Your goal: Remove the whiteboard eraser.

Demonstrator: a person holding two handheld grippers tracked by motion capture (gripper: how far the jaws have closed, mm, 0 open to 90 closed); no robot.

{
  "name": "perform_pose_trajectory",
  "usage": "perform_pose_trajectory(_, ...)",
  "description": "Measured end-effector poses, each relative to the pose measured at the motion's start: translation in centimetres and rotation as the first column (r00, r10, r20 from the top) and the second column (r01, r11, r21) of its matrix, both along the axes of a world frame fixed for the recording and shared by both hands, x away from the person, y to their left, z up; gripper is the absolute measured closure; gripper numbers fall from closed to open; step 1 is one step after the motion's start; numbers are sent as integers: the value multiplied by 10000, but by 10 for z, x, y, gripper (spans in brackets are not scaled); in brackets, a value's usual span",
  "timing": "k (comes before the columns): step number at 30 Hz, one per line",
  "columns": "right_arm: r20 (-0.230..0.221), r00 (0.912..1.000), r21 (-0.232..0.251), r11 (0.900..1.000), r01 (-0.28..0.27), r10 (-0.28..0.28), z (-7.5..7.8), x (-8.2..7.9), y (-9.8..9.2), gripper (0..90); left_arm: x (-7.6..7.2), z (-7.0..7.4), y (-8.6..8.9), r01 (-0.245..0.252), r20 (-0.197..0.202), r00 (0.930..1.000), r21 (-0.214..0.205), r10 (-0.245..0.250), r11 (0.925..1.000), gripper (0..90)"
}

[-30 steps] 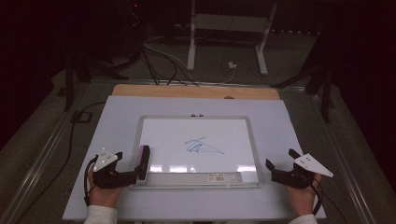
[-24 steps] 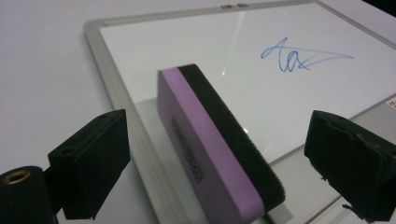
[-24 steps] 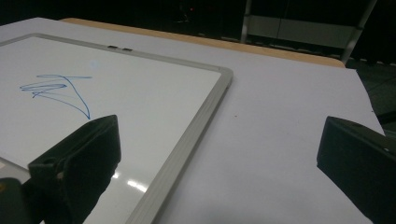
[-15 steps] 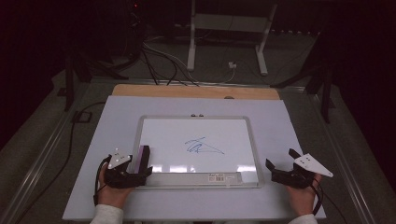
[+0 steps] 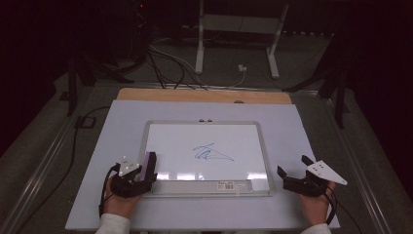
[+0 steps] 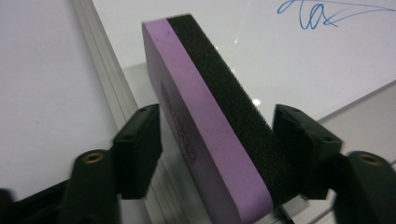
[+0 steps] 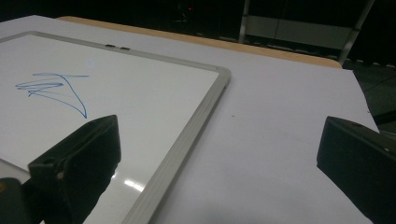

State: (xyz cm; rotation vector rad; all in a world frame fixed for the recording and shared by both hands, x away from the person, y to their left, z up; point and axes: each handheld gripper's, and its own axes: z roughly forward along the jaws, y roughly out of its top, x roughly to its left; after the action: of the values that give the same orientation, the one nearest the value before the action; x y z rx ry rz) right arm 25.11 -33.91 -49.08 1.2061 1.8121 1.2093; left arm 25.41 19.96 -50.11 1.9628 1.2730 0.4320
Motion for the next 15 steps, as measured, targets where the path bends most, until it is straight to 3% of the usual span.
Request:
perform_pose_trajectory(3, 7, 10000, -9, 10000, -3, 3, 0, 0, 0, 1, -1, 1, -3, 15, -21, 10000, 130, -15, 9999, 433)
perform_pose_trajectory(15, 11, 10000, -40, 10000, 7, -7, 0, 0, 0, 1, -2, 3, -3, -154, 28, 9999, 228, 153, 9996, 477)
